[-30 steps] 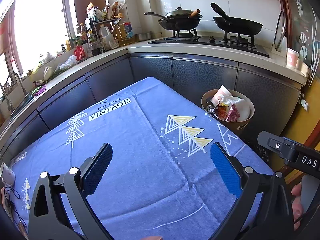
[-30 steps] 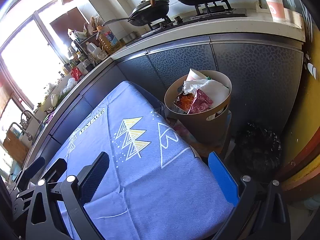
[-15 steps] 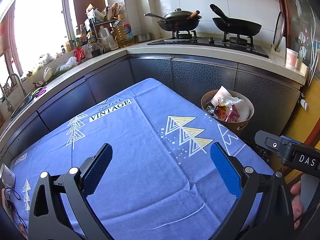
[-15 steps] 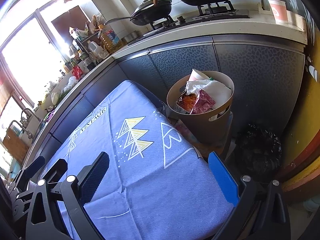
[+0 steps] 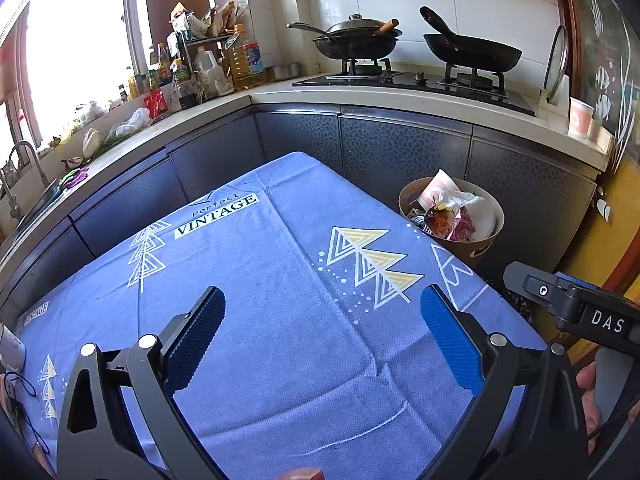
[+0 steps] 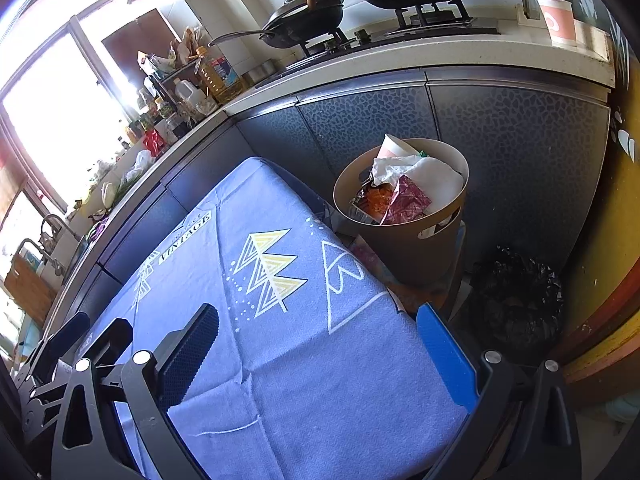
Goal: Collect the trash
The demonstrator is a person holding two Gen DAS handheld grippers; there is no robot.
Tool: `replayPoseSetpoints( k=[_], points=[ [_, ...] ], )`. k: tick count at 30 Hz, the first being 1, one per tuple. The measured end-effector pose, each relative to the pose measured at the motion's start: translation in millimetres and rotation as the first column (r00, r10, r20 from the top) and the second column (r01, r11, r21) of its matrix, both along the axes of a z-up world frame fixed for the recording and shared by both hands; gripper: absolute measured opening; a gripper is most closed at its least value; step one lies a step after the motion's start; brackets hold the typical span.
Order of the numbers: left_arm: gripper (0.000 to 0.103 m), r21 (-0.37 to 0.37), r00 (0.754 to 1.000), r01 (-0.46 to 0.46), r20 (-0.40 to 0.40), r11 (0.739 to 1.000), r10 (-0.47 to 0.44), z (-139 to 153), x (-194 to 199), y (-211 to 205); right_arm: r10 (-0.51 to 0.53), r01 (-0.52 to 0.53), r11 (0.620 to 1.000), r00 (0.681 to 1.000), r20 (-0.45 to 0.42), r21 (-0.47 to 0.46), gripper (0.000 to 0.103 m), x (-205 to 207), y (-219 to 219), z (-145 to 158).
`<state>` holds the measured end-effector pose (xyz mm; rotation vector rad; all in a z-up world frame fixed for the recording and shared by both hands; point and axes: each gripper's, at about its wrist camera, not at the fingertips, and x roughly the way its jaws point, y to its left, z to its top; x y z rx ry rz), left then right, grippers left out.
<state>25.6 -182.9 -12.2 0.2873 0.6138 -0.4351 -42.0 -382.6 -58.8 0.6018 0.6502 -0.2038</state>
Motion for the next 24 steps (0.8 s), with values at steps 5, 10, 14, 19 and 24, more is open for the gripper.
replayPoseSetpoints(
  k=[5,10,14,19,24],
  points=[
    [0.097,0.002,1.0,0.003,-0.002,1.0,-0.003,-0.6,-0.1,0.0,0.001,-0.001,1.0,1.0,-0.001,-0.001,0.099,0.3,0.7,-0.1],
    [0.097,0.004,1.0,0.004,-0.005,1.0,-0.004,-2.4,-0.4,-0.7,0.0,0.0,1.0,1.0,-0.003,-0.001,0.099,0.6,1.2,-0.4],
    [0.097,0.006,1.0,0.007,-0.01,1.0,-0.007,-4.3,-0.1,-1.2,0.001,-0.001,1.0,1.0,-0.003,-0.002,0.099,0.7,1.2,-0.3],
    [0.097,0.008,1.0,0.007,-0.012,1.0,-0.007,-4.8,0.5,-1.9,0.0,0.0,1.0,1.0,-0.007,0.002,0.099,0.1,0.7,-3.0],
    [0.097,0.009,1.0,0.01,-0.015,1.0,-0.01,-5.7,1.1,-2.5,0.0,0.0,1.0,1.0,-0.007,0.002,0.099,0.2,0.6,-3.0]
  ],
)
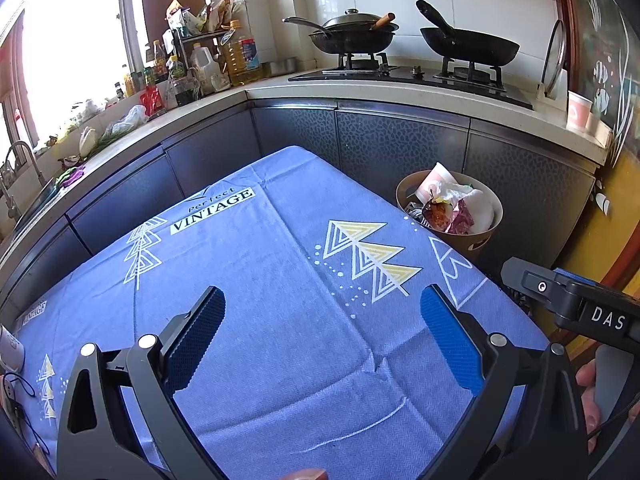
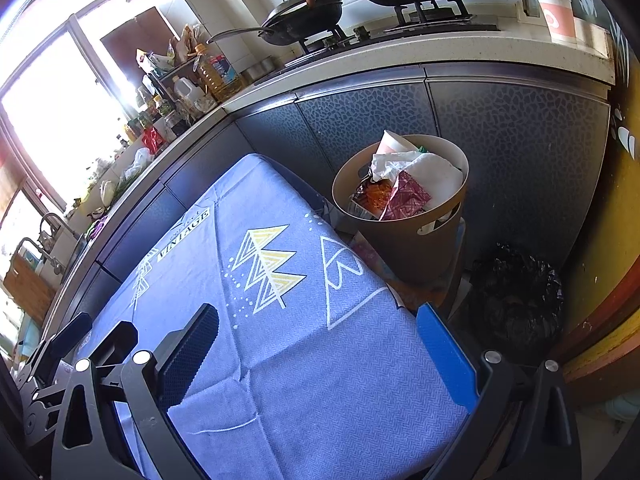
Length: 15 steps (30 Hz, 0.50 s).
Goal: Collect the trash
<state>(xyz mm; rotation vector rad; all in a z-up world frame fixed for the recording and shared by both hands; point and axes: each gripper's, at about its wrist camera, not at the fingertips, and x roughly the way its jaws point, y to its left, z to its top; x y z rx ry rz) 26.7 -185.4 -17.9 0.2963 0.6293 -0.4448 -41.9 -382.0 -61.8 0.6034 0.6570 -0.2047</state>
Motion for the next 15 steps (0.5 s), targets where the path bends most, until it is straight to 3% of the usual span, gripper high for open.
replayPoseSetpoints(
  k=[15],
  points=[
    [0.097,0.002,1.0,0.002,-0.006,1.0,-0.002,-2.3,-0.4,-0.3,0.0,0.0,1.0,1.0,-0.001,-0.001,0.099,0.0,-0.1,0.0]
  ],
)
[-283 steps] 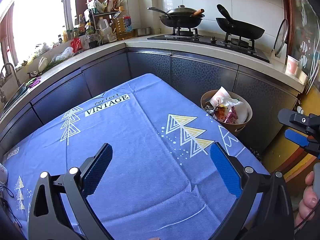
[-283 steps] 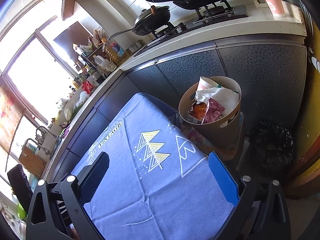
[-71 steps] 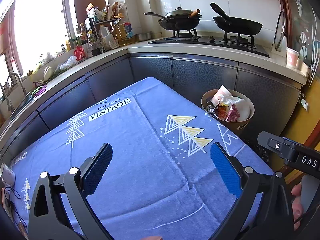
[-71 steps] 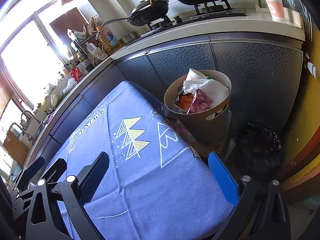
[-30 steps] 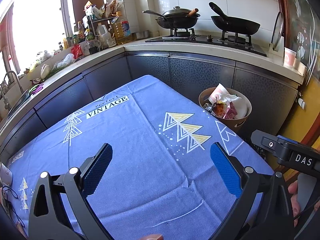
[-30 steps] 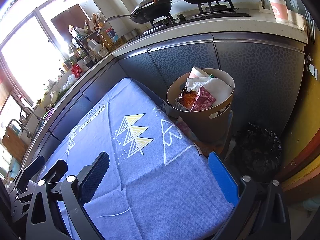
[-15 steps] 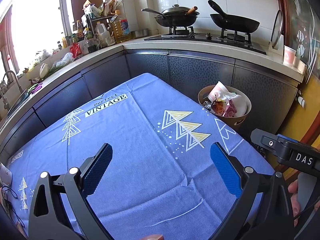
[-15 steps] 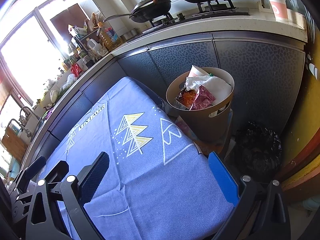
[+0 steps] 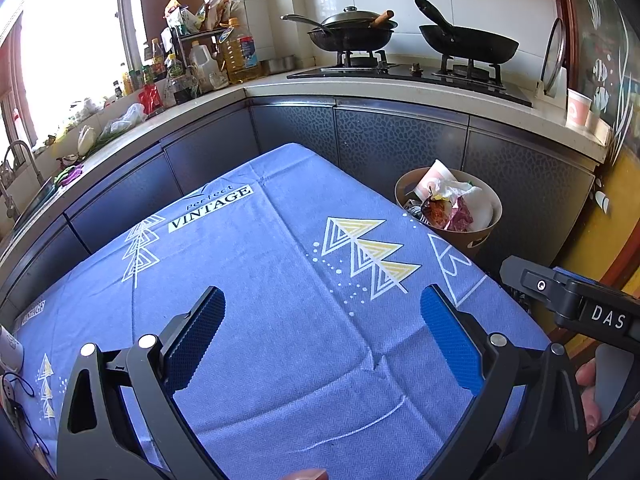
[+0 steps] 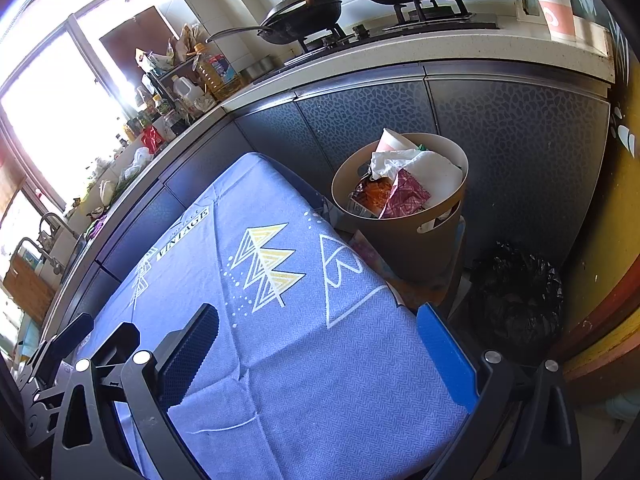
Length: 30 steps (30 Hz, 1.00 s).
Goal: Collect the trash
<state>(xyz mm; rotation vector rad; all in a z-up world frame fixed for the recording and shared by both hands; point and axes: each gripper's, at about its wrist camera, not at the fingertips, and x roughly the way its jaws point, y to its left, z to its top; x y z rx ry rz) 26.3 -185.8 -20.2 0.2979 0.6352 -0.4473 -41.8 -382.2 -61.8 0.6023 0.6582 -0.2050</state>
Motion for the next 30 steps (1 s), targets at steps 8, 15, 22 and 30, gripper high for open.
replayPoseSetpoints(
  k=[8,15,22,30],
  points=[
    [0.097,0.003,1.0,0.003,-0.002,1.0,-0.003,-1.8,-0.8,0.6,0.0,0.0,1.0,1.0,0.0,0.001,0.099,0.2,0.2,0.2],
    [0.097,0.001,1.0,0.002,-0.004,1.0,-0.002,-1.6,-0.8,0.3,0.001,-0.001,1.0,1.0,0.0,0.001,0.099,0.1,0.0,0.3],
    [0.097,0.006,0.999,0.014,0.05,1.0,-0.015,0.0,-10.0,-0.8,0.001,-0.001,1.0,1.0,-0.001,-0.003,0.099,-0.2,2.2,-2.3],
    [0.097,-0.004,0.999,0.029,0.025,1.0,-0.029,4.1,-9.7,-1.4,0.002,-0.002,1.0,1.0,0.001,-0.006,0.099,-0.4,3.5,-3.0]
  ],
)
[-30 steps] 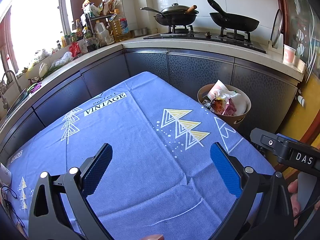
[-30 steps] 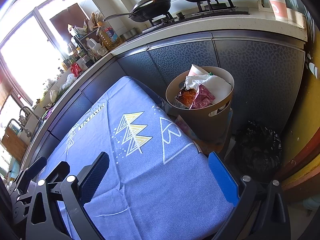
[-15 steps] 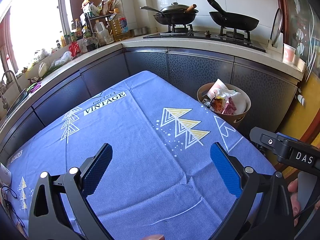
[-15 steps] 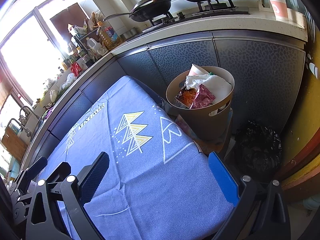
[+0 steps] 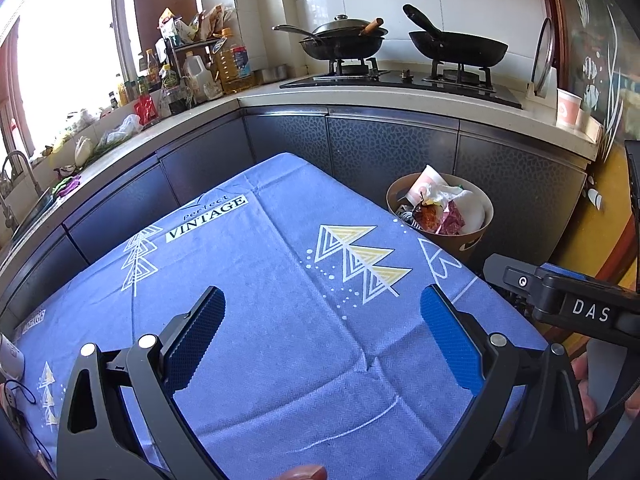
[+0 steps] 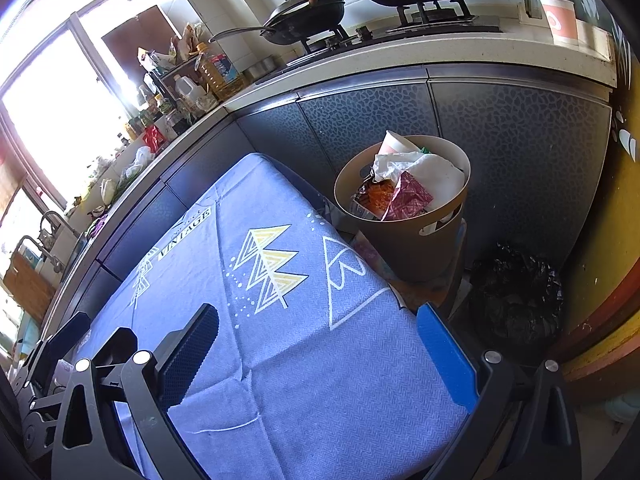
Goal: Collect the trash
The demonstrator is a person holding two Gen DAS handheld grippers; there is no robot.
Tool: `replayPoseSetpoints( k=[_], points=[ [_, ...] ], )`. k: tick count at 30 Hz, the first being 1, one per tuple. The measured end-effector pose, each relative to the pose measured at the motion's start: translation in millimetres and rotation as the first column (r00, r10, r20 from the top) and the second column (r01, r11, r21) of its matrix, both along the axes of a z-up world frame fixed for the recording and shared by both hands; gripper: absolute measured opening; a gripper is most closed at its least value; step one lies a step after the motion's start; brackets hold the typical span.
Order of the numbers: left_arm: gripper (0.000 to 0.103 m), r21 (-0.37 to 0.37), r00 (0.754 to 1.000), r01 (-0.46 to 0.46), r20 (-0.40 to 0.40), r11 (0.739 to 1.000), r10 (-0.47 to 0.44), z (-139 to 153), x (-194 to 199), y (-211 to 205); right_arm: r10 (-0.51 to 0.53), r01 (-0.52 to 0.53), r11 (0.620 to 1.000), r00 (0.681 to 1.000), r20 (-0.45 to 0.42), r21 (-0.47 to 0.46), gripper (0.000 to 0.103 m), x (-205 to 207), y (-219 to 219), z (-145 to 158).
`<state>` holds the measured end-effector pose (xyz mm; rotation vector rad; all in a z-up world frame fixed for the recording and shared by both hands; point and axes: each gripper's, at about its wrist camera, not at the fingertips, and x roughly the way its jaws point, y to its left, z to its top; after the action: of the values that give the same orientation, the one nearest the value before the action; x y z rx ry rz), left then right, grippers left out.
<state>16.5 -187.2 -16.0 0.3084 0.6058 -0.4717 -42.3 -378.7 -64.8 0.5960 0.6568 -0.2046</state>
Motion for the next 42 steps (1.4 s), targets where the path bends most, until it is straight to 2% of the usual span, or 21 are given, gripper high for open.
replayPoseSetpoints(
  k=[38,42],
  points=[
    [0.097,0.002,0.998,-0.015,-0.054,1.0,0.015,-8.1,11.1,6.5,0.009,-0.009,1.0,1.0,-0.017,0.003,0.099,4.5,4.3,0.7],
    [0.097,-0.015,1.0,0.01,-0.018,1.0,-0.011,-5.7,3.3,7.6,0.013,-0.013,1.0,1.0,-0.015,-0.001,0.099,4.9,6.2,0.7]
  ],
)
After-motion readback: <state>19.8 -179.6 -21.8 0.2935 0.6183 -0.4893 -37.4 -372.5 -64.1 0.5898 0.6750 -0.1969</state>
